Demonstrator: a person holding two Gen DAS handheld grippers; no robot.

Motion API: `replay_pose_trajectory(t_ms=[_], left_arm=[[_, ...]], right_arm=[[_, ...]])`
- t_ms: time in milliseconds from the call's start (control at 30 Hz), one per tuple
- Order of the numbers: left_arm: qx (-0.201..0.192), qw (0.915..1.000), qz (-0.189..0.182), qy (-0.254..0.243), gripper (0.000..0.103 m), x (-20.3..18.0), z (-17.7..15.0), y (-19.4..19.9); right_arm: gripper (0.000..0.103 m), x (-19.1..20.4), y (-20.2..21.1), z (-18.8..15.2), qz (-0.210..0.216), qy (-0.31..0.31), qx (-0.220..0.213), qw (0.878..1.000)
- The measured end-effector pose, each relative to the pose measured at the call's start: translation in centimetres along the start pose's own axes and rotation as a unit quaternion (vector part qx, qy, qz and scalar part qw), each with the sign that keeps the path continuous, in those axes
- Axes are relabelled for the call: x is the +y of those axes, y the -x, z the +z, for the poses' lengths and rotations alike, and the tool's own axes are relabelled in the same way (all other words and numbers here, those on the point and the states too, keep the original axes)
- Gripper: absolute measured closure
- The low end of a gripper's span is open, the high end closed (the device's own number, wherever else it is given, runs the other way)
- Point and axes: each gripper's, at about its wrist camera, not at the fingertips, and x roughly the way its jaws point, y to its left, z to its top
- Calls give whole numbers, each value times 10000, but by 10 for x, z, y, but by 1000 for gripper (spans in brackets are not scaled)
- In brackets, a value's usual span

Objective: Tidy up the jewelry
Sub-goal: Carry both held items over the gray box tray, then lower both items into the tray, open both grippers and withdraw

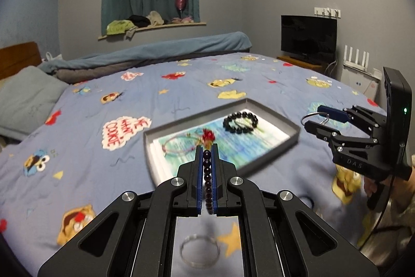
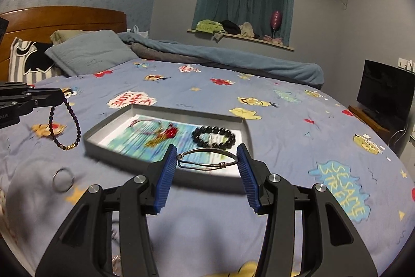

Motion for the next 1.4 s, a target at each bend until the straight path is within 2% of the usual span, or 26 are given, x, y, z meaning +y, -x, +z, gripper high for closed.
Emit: replay_pose_trajectory(t_ms=[267,567,800,1033,1400], left_arm=[[194,9997,15,115,97,6,16,-50],[698,9963,93,495,97,27,-1,-95],[889,9940,269,586,97,43,-9,-112],[1185,9894,430,727,97,57,-17,-134],[1310,9874,491,737,97,53,-23,-153]], right_arm=[[55,-13,-49,3,-93,-89,436,9990],[55,-14,-87,-3,176,-244,1121,9932],[55,-17,-108,-6,305,-413,1503,9873],[55,-23,-121,-6,352,-577,1689,9833],[55,-23,-128,-7,386,-578,1746,9822]])
